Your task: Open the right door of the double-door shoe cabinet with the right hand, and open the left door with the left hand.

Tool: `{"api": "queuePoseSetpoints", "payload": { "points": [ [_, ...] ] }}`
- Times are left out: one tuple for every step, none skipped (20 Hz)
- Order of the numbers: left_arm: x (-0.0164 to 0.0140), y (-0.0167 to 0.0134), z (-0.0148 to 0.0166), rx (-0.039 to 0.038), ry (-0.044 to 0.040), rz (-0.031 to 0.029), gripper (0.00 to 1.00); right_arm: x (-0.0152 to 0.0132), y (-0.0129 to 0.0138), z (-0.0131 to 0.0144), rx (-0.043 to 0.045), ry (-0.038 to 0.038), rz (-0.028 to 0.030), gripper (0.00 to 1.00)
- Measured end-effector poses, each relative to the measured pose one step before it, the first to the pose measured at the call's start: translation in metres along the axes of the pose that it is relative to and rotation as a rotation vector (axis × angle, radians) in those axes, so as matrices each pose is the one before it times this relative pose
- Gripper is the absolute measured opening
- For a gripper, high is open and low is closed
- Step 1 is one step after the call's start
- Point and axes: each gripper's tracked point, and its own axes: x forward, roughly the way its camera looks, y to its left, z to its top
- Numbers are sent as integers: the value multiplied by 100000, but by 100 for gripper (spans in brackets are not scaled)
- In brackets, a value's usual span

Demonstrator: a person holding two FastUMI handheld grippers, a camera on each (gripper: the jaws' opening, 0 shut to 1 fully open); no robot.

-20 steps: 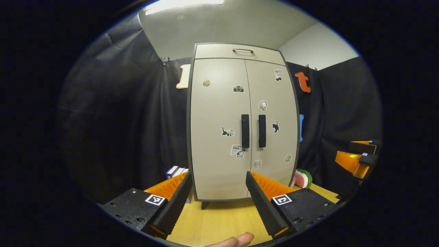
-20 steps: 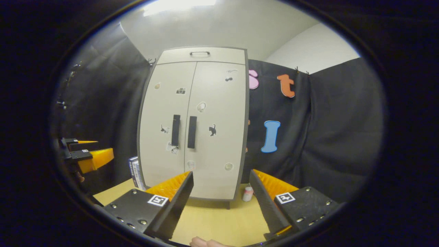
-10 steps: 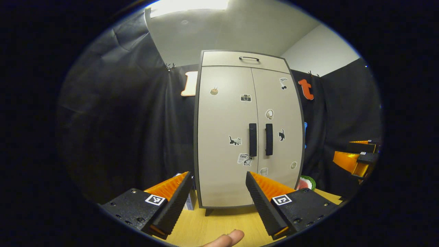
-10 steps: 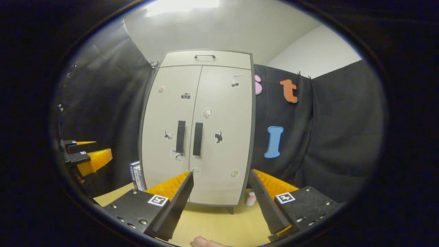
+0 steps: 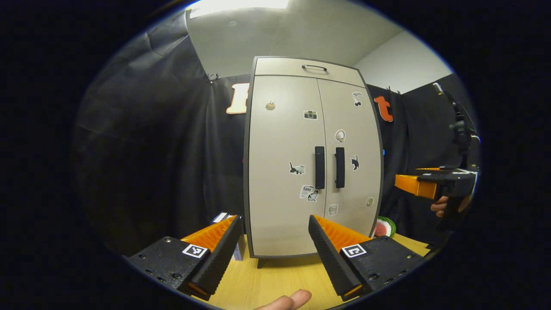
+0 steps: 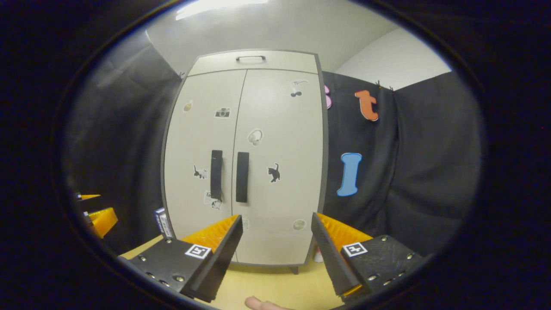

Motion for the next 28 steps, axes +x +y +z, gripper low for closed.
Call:
{"api": "queuePoseSetpoints", "payload": {
  "points": [
    [-67, 0, -245, 387, 654, -667, 98, 1287, 162, 62, 1465, 660, 1457, 95],
    [-34, 9, -207, 525, 701, -328, 97, 1397, 7, 8, 566, 684, 518, 95],
    [65, 216, -152, 924, 903, 207, 98, 1256, -246, 171, 465, 169, 270, 95],
    [-1, 152, -184, 478, 794, 362, 97, 1127, 75, 123, 819, 1221, 1055, 94],
    [125, -146, -26, 203, 444, -551, 97, 1101, 241, 446, 359, -560, 1067, 95],
    [29, -93, 11, -61, -10, -454, 97, 1077, 30, 756, -85, -1727, 462, 94],
    [72, 19, -76, -190, 127, 44, 95, 984, 153, 597, -644, -1869, 544, 94],
    [0, -126, -69, -300, 255, -579, 95, 998, 365, 354, -261, -1029, 1196, 94],
    [-12, -331, -167, -276, 385, -1327, 95, 1042, 711, 200, -101, -602, 1836, 94],
    [-16, -178, -65, 180, 197, -730, 98, 1025, 899, 108, 567, -39, 2608, 94],
    [-17, 62, -111, 738, 148, -98, 98, 945, 1012, 44, 939, -219, 3387, 95],
    [-120, 114, -56, 814, -638, 199, 95, 1063, 592, -225, 191, 1023, 1490, 94],
    [-56, 117, -147, 555, -458, 226, 97, 816, 196, -199, -594, 1006, 428, 94],
    [-103, 129, -401, -184, 415, -135, 98, 770, 273, -119, 520, 856, 384, 96],
    [-59, 17, -389, -1074, 630, -375, 98, 764, 422, -223, 1095, 938, 869, 96],
    [10, 71, -409, -760, 1097, -439, 98, 572, 426, -19, 1488, 230, 708, 94],
    [48, 297, -150, -389, 587, 77, 98, 463, 607, 92, 1282, -153, 2110, 95],
    [74, 401, -2, -42, 35, 522, 98, 452, 566, 68, 514, 236, 2047, 94],
    [83, 417, -62, 126, -32, 671, 98, 256, 204, 79, -1051, 294, 223, 94],
    [136, 262, 96, 1, -376, 138, 98, 346, 304, 21, -1130, -236, 70, 94],
    [72, 244, -216, -49, 562, 70, 97, 294, 128, -101, -1794, 295, -923, 96],
    [-42, 318, -215, -65, 642, 332, 97, 328, 366, 117, -1269, -134, 152, 94],
    [14, 204, -28, -38, 214, -6, 98, 265, 622, -128, -1073, 334, 1171, 95],
    [-45, 92, -76, 194, 374, -190, 98, 356, 419, -17, -445, 66, 1014, 94],
    [-42, 156, -153, 188, 208, -65, 98, 315, 101, 96, -900, -136, -1028, 92],
    [1, 1, 24, 160, -307, -229, 98, 552, -340, -79, -1668, 446, -3071, 91],
    [-38, -15, -181, 260, 131, -418, 98, 538, -1039, -453, -1503, 974, -6186, 86],
    [-43, -69, -178, 84, 275, -478, 98, 272, -247, -675, 45, 3039, -2103, 73]
  ]
}}
